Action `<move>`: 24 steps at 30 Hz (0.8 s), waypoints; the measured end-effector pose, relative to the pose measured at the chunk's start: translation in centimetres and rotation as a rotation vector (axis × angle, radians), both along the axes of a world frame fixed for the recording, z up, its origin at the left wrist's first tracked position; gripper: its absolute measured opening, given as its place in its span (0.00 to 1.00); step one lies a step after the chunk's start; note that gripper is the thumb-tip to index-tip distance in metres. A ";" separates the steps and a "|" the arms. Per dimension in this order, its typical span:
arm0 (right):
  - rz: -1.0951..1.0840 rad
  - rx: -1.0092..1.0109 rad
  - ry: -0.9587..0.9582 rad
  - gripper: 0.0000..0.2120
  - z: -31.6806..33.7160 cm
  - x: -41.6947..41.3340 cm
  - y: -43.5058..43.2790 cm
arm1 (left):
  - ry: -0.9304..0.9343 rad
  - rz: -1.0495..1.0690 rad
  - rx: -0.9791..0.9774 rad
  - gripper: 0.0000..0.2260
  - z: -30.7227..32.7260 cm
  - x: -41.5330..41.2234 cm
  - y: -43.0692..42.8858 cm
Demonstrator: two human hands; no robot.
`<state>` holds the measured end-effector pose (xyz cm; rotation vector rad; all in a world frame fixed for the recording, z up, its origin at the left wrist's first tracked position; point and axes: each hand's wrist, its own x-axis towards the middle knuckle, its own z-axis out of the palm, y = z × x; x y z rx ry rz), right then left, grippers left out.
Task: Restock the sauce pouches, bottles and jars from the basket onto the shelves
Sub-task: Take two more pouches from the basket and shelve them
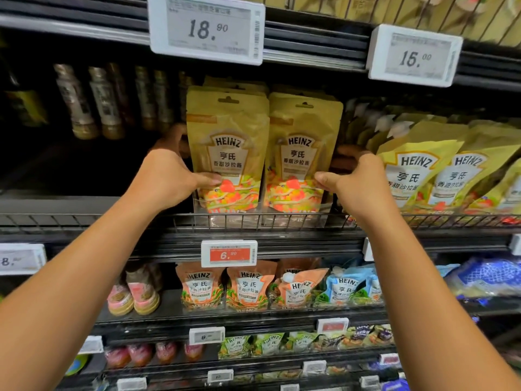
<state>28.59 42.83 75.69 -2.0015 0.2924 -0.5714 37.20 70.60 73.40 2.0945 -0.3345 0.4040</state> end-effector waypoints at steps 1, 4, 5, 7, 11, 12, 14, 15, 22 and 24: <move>-0.035 -0.007 -0.013 0.28 -0.4 -0.4 0.0 | -0.001 0.023 0.012 0.42 -0.1 -0.3 0.2; -0.033 0.001 -0.070 0.29 -1.6 -1.7 0.2 | -0.013 0.068 0.030 0.44 -0.5 -1.2 0.6; -0.025 -0.020 -0.084 0.28 -1.9 -2.1 0.3 | -0.011 0.077 0.033 0.45 -0.6 -1.5 0.7; -0.018 -0.060 -0.106 0.23 -2.1 -2.5 0.5 | -0.016 0.091 0.045 0.43 -1.0 -2.2 0.8; -0.004 -0.078 -0.144 0.17 -2.0 -2.6 0.8 | -0.088 0.136 0.021 0.35 -1.0 -3.4 0.9; -0.009 -0.088 -0.157 0.16 -2.0 -2.6 0.9 | -0.125 0.140 -0.007 0.33 -1.0 -3.9 0.9; -0.020 -0.086 -0.191 0.14 -2.1 -2.9 1.2 | -0.208 0.115 -0.069 0.27 -0.8 -5.0 0.7; -0.028 -0.075 -0.210 0.13 -2.3 -3.1 1.4 | -0.245 0.086 -0.100 0.23 -0.8 -5.6 0.6; -0.065 -0.005 -0.337 0.06 -3.8 -5.5 2.6 | -0.242 -0.294 -0.368 0.07 -1.5 -9.8 -1.7; -0.054 0.034 -0.340 0.08 -4.6 -6.7 2.6 | -0.172 -0.397 -0.377 0.06 -2.3 -10.6 -2.7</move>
